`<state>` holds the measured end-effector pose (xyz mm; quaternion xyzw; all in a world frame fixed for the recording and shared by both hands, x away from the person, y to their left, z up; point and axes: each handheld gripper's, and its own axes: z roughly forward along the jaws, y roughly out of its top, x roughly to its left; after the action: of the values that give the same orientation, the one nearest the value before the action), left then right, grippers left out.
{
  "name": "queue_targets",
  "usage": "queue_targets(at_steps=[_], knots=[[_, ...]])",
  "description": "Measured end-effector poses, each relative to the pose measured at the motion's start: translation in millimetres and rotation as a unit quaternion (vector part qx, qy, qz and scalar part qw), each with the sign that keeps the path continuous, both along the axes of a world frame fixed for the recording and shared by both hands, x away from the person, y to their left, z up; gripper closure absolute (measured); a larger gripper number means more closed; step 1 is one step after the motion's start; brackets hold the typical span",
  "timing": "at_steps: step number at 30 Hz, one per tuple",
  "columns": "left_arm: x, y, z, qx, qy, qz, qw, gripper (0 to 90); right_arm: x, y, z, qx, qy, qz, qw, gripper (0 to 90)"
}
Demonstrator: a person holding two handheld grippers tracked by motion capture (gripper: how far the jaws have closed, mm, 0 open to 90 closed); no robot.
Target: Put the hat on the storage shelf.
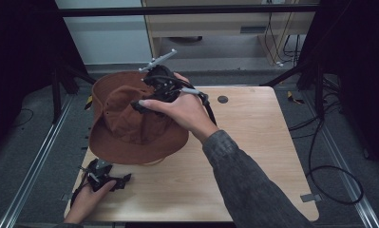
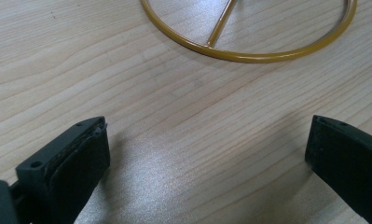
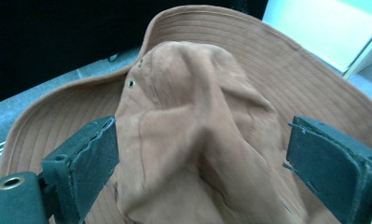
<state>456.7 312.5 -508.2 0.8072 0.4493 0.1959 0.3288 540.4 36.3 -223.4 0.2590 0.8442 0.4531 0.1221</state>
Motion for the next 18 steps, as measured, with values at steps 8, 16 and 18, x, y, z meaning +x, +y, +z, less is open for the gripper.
queue_targets(at_steps=[8,16,18], knots=[[-0.2,-0.1,-0.1,-0.001,0.000,0.001,1.0000,0.0,-9.5,-50.3,-9.8,0.028,-0.014,-0.017,0.9994,6.5],[-0.2,-0.4,-0.5,-0.002,-0.002,0.002,1.0000,0.0,-24.0,-113.8,-22.9,0.054,-0.026,-0.058,0.9965,7.1],[-0.3,-0.5,-0.6,-0.003,-0.001,0.003,1.0000,0.0,-28.0,-127.1,-25.6,0.060,-0.028,-0.060,0.9960,7.4]])
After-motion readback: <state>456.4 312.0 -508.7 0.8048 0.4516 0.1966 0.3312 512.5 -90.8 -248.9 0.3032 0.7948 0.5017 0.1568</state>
